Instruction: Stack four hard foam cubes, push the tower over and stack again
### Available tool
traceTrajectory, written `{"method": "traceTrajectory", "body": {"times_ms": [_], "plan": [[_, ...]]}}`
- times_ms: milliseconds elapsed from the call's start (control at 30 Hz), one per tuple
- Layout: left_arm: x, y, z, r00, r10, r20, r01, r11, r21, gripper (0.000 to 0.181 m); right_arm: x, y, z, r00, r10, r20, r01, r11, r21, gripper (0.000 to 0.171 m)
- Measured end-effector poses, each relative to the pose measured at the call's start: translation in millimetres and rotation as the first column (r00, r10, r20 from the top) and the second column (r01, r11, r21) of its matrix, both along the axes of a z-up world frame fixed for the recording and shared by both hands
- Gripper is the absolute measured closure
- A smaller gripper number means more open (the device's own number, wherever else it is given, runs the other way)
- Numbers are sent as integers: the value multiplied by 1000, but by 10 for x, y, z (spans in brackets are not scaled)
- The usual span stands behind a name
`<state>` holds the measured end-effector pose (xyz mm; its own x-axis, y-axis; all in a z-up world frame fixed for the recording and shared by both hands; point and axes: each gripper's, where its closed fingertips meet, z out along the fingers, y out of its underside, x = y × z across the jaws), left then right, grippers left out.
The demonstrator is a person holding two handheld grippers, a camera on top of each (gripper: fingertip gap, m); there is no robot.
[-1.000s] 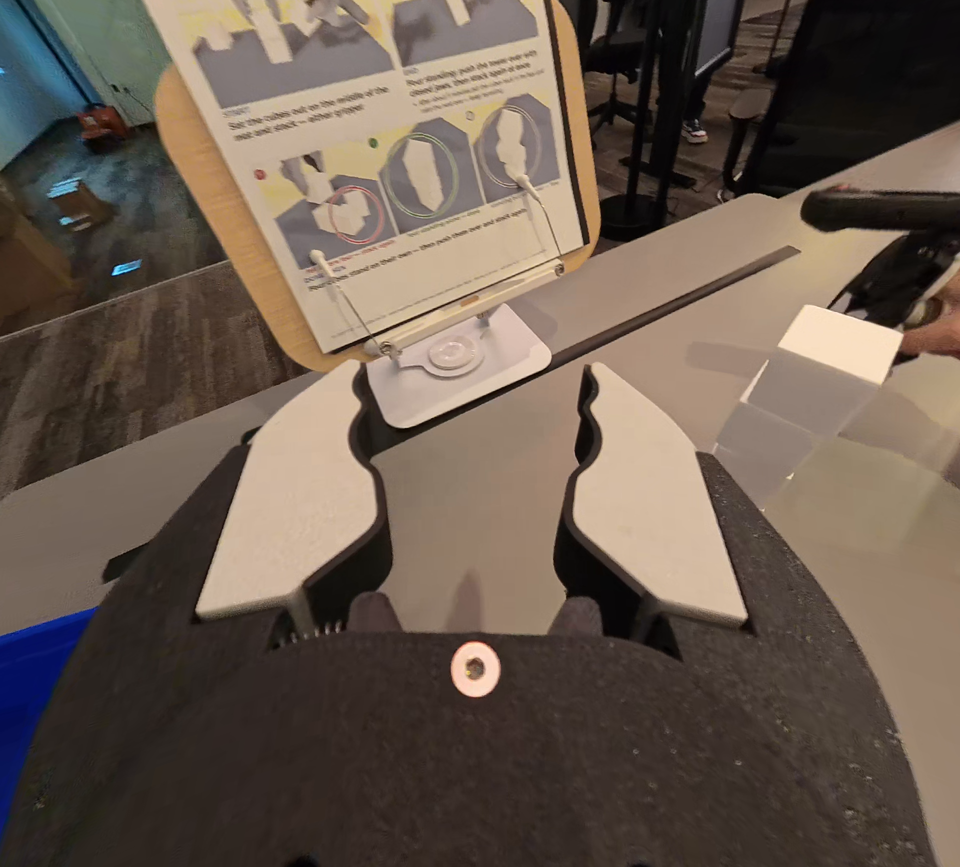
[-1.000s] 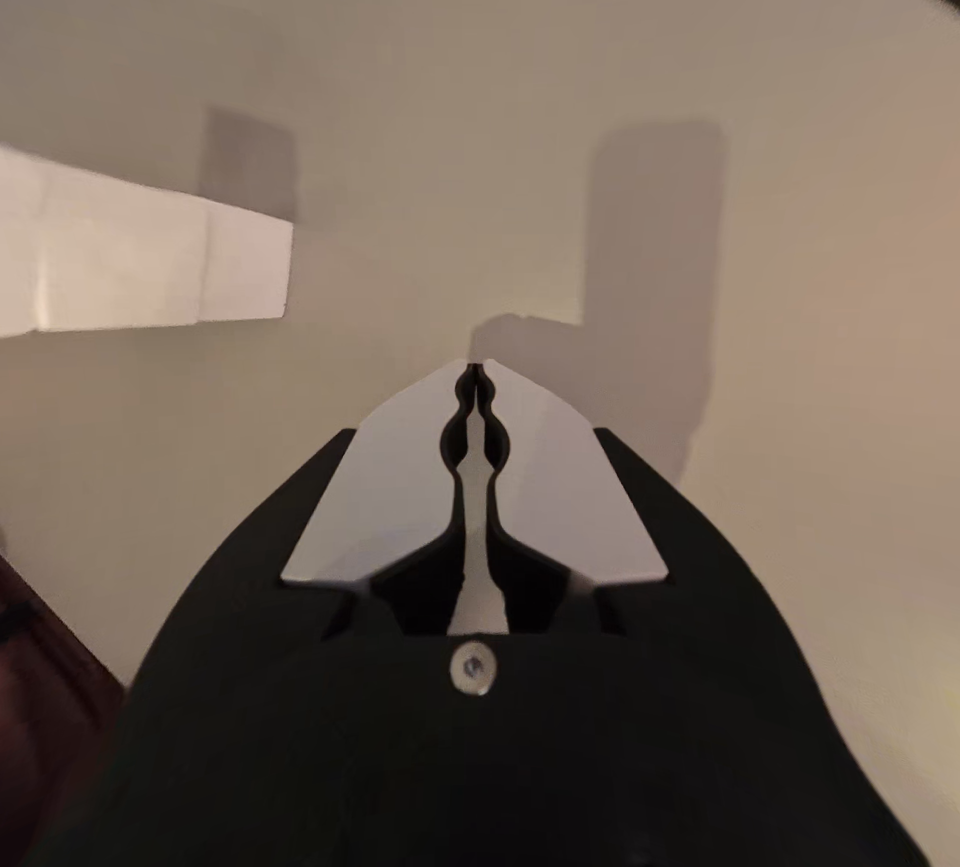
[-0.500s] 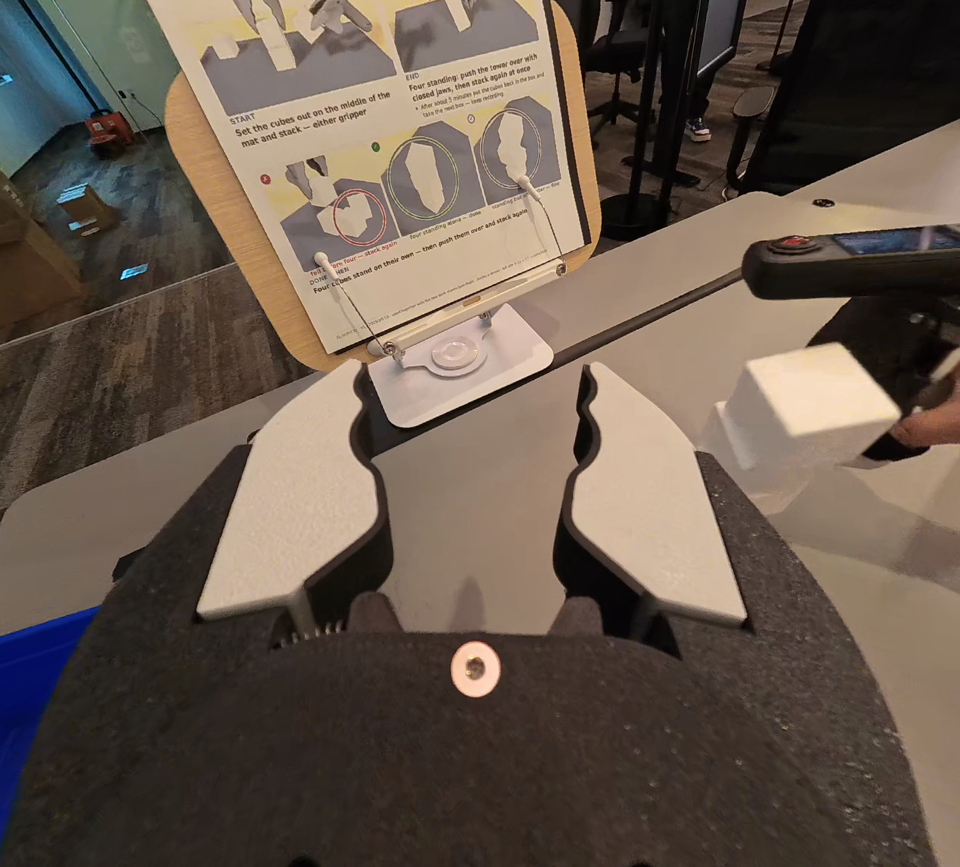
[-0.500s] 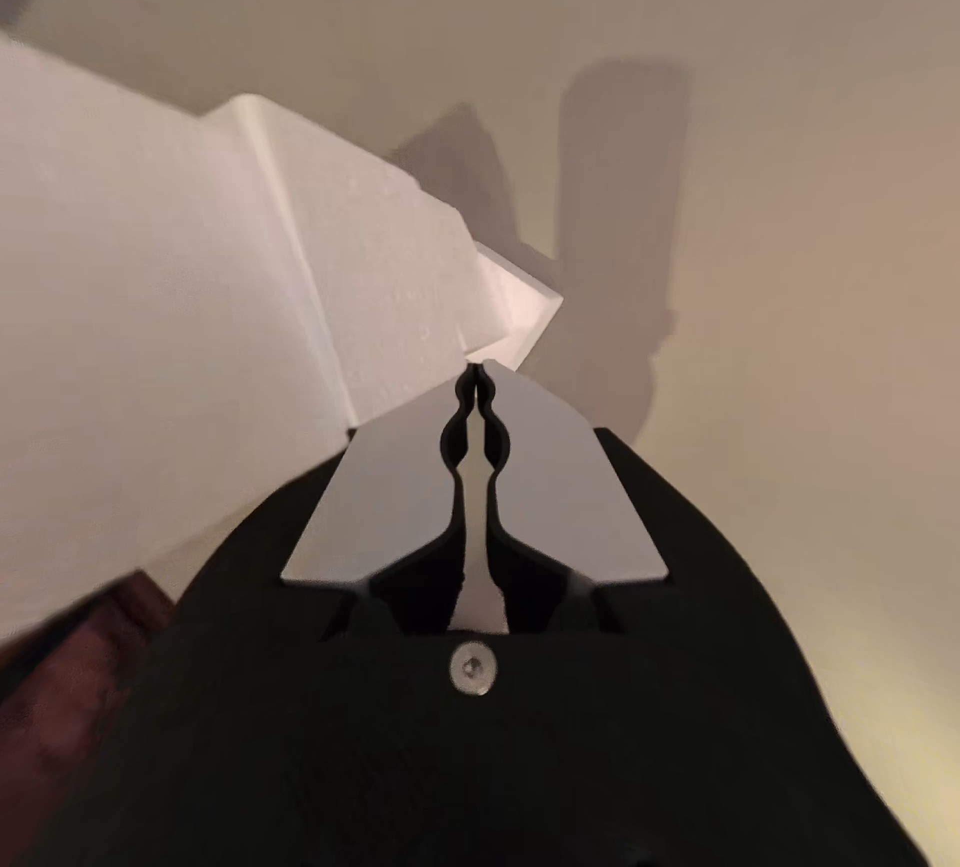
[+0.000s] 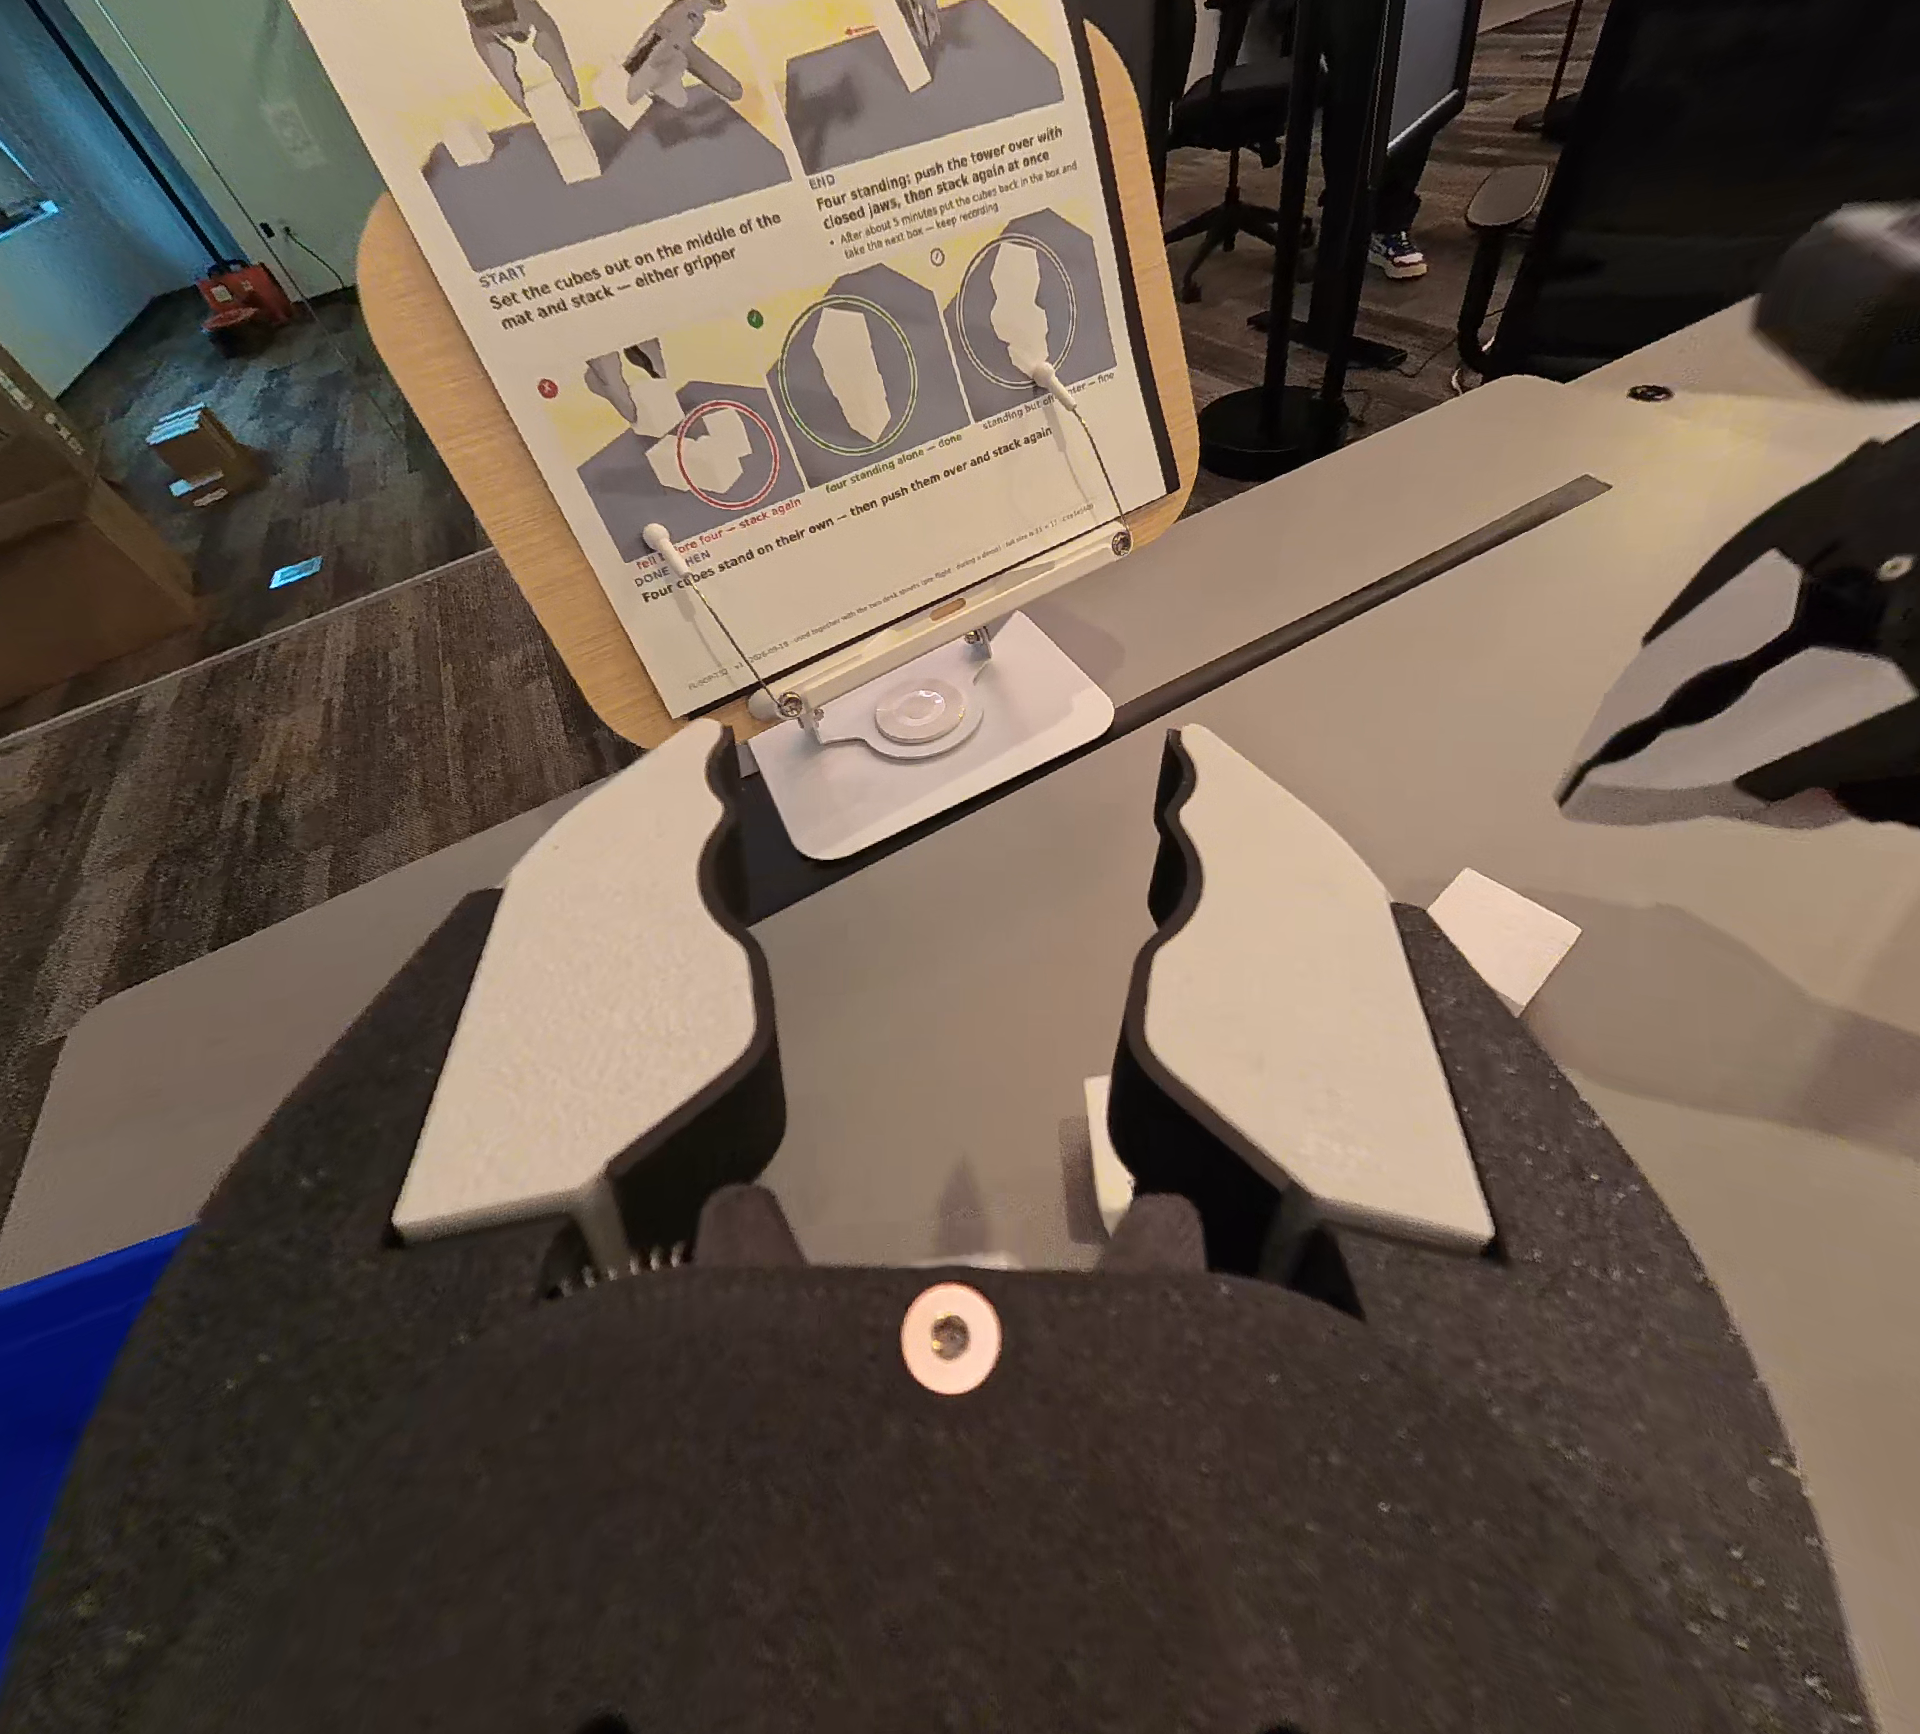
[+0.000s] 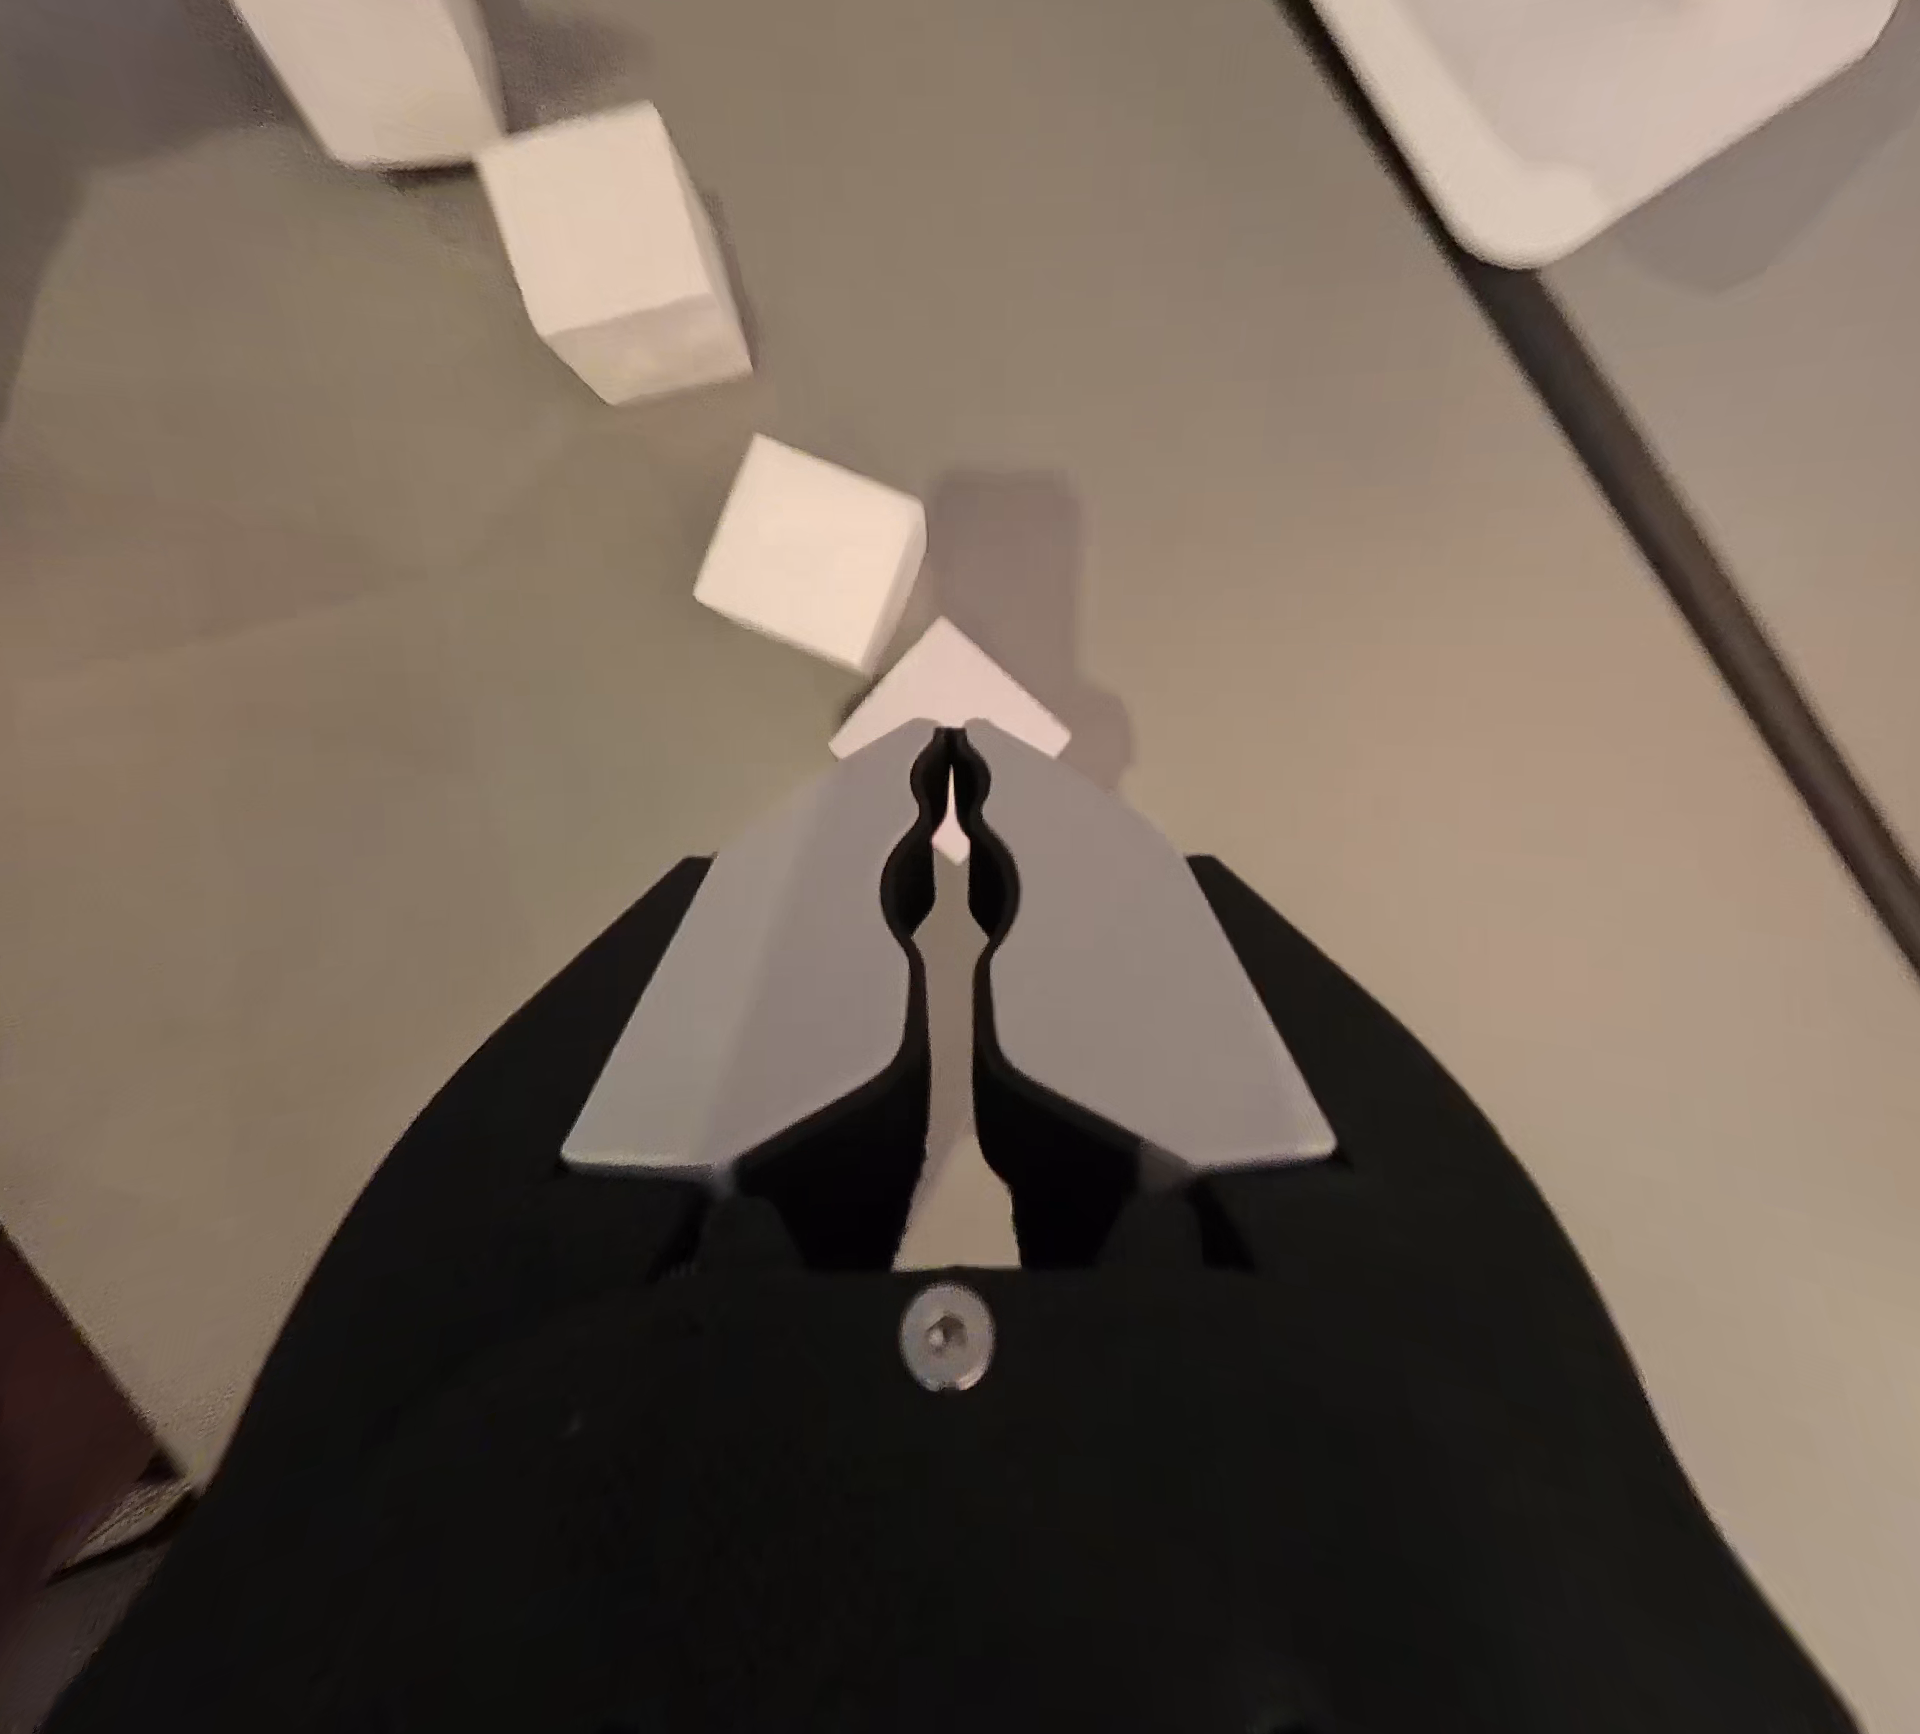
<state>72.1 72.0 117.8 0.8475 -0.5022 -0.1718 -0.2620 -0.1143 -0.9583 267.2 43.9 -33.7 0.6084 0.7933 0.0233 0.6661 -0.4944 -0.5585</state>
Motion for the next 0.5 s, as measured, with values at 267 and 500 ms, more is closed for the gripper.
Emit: {"method": "traceTrajectory", "body": {"times_ms": [267, 500], "plan": [[-240, -319, 116, 1000, 27, 3, -27, 999, 34, 115, -224, -109, 687, 901, 405, -154, -292, 832, 472, 152], [-305, -510, -129, 998, 37, 41, -38, 999, 9, 111, -65, -20, 291, 849, 480, -221, -387, 849, 359, 133]]}}
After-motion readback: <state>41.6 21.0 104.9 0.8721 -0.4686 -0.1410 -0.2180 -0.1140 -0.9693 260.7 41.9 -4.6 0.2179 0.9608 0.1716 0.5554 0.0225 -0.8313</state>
